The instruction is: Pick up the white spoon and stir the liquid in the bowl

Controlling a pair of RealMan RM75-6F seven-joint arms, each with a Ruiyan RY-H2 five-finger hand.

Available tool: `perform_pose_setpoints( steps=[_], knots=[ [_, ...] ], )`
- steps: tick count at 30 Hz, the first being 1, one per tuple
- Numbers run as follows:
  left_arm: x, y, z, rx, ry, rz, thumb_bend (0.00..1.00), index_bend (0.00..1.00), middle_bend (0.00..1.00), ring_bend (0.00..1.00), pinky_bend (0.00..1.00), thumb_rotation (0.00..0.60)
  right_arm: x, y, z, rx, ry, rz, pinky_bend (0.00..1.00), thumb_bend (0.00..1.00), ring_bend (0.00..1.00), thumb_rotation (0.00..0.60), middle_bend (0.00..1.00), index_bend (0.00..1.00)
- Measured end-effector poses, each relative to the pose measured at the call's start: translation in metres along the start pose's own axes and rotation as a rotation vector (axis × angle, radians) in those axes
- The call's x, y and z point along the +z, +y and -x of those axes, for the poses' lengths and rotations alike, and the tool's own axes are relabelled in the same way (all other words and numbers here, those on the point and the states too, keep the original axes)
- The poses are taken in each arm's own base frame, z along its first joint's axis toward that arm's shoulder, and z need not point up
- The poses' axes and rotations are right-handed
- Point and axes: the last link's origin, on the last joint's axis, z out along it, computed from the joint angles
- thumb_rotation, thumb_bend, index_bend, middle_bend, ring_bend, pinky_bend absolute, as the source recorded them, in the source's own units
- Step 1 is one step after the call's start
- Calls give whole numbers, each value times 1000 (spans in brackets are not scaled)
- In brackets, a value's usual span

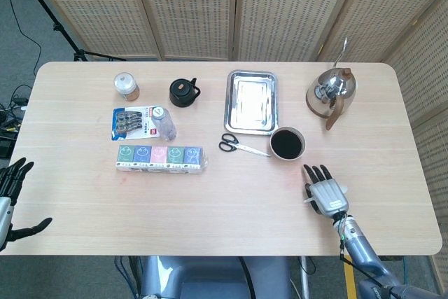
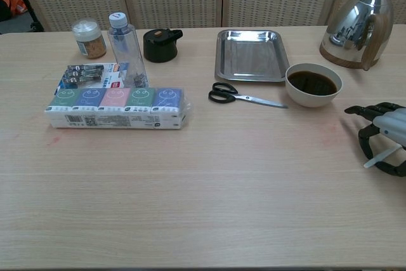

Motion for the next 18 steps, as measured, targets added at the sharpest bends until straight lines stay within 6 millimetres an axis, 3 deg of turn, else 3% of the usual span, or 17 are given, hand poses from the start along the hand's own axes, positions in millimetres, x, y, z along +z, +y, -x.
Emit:
perform_pose_setpoints(
  steps=[11,18],
  knots=[
    [0,0,0,1,-2,0,0,0,0,0,0,600,-6,-2,-7,30,36,-16,0,440,0,600,0,583],
    [1,1,2,3,-11,1,0,0,0,0,0,600,-19,-6,-25,82,107,-74,0,440,0,600,0,583]
  ],
)
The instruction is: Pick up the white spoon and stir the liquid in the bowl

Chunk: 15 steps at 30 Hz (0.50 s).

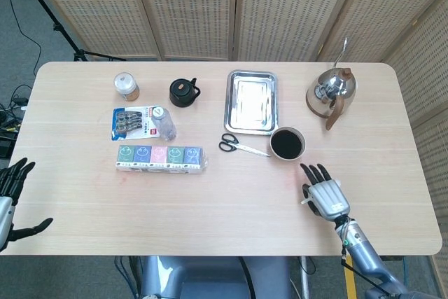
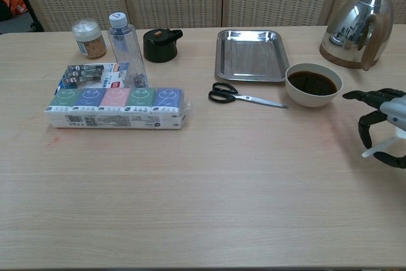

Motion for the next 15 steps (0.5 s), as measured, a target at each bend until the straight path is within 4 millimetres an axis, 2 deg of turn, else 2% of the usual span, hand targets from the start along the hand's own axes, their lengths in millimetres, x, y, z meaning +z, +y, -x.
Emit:
perform_pose_setpoints(
  steps=[8,15],
  knots=[
    [0,0,1,-2,-11,3,0,0,0,0,0,600,4,1,-33,121,82,-29,0,448,0,600,0,583],
    [1,0,0,-5,-13,1,0,0,0,0,0,600,14,9,-66,329,141,-12,0,470,0,600,0,584]
  ],
)
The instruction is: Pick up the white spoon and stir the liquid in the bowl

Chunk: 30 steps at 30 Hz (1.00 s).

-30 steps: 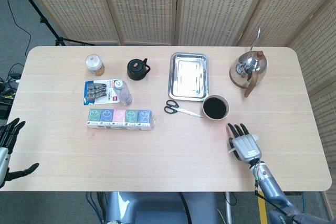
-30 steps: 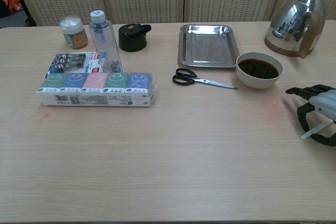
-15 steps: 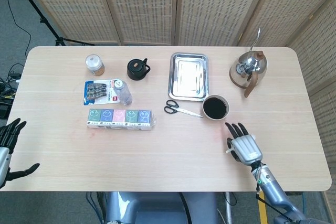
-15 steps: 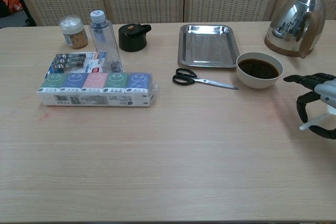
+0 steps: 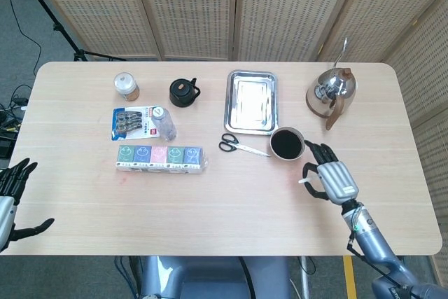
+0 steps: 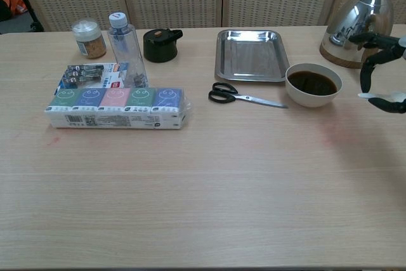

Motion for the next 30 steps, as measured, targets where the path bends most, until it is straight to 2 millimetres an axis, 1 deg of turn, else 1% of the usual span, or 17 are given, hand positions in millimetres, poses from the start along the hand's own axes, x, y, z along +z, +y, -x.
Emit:
perform_pose_setpoints(
  steps=[3,6,9,12,17,20,27,30],
  knots=[
    [0,0,1,2,-8,0,0,0,0,0,0,600,5,-4,-12,122,20,19,0,514,0,600,0,584],
    [1,1,1,2,-7,-2,0,0,0,0,0,600,14,-8,-24,235,41,45,0,517,0,600,0,584],
    [0,0,1,-1,-3,-4,0,0,0,0,0,600,25,-14,-32,300,54,59,0,517,0,600,0,583],
    [0,0,0,-2,-3,-5,0,0,0,0,0,600,36,-20,-36,351,54,67,0,517,0,600,0,584],
    [1,-1,0,-5,-4,-6,0,0,0,0,0,600,51,-31,-37,412,52,77,0,517,0,600,0,583],
    [1,-2,-2,-12,3,-11,0,0,0,0,0,600,64,-39,-36,463,50,89,0,517,0,600,0,583],
    [4,-5,-4,-20,3,-23,0,0,0,0,0,600,91,-54,-22,590,2,131,0,517,0,600,0,583],
    [4,-5,-4,-22,0,-26,0,0,0,0,0,600,101,-59,-19,615,-7,133,0,517,0,600,0,584]
  ],
)
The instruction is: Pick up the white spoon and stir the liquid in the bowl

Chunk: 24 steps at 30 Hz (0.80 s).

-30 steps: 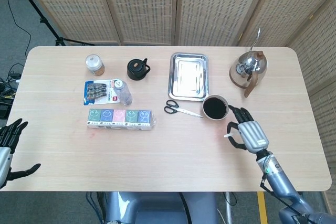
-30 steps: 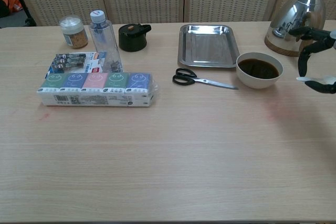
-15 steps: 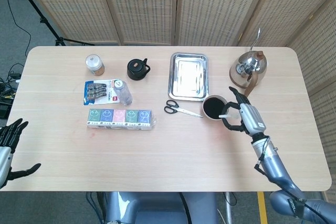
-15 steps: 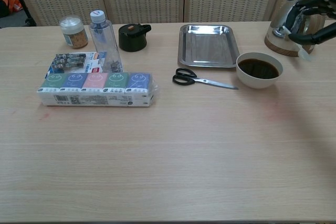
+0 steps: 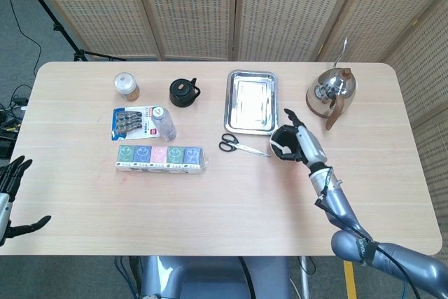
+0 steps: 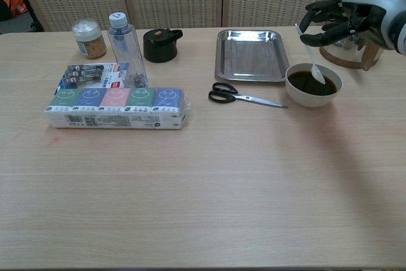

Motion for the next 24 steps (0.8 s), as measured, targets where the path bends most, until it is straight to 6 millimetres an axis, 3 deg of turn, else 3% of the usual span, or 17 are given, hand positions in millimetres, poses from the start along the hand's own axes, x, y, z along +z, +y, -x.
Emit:
perform_pose_setpoints(
  steps=[9,24],
  knots=[
    [6,-3,2,0,-22,-17,0,0,0,0,0,600,25,-12,5,-43,5,-10,0,517,0,600,0,583],
    [7,-1,3,-1,-34,-15,0,0,0,0,0,600,34,12,3,-48,3,53,0,543,0,600,0,584]
  ],
)
